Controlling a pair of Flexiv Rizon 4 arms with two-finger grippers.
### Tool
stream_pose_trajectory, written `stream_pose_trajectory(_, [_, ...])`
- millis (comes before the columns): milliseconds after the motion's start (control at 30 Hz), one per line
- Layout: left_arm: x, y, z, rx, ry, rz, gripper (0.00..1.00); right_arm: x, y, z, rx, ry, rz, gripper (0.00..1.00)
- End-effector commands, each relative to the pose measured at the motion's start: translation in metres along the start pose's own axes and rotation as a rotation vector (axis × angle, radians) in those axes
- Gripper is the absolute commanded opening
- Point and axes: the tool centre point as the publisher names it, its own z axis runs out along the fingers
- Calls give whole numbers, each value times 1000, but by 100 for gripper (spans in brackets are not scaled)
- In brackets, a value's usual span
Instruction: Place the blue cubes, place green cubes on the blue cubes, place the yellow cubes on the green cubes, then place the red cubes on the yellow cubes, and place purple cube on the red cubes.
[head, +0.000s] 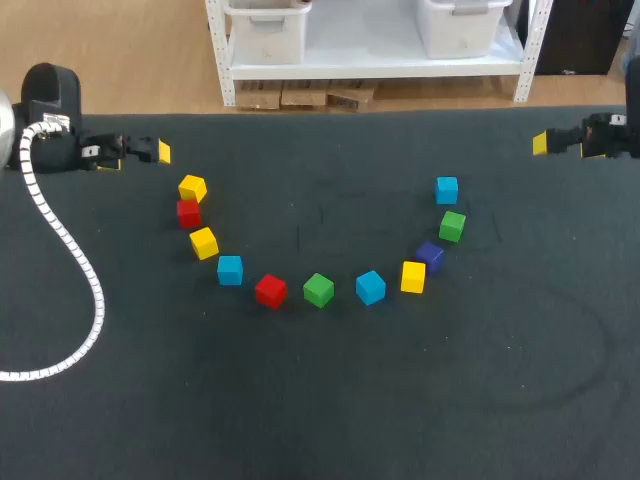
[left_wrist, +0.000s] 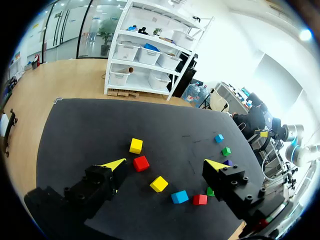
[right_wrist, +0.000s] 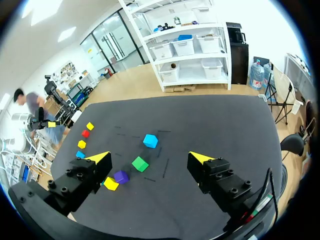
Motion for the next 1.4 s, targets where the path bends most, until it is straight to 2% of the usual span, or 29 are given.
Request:
stream_pose_trajectory(33, [0, 0, 0, 0, 0, 0, 100, 0, 0, 0, 1, 0, 0, 100])
stream_pose_trajectory(1000, [0, 0, 0, 0, 0, 0, 100, 0, 0, 0, 1, 0, 0, 100])
stream_pose_trajectory(1067, [0, 0, 0, 0, 0, 0, 100, -10, -8, 2, -39, -6, -76, 100])
stream_pose_trajectory(1200, [0, 0, 0, 0, 0, 0, 100, -23, -18, 7, -95, 62, -219, 100])
stream_pose_trajectory(1400, [0, 0, 0, 0, 0, 0, 100, -32, -24, 3, -204, 126, -404, 100])
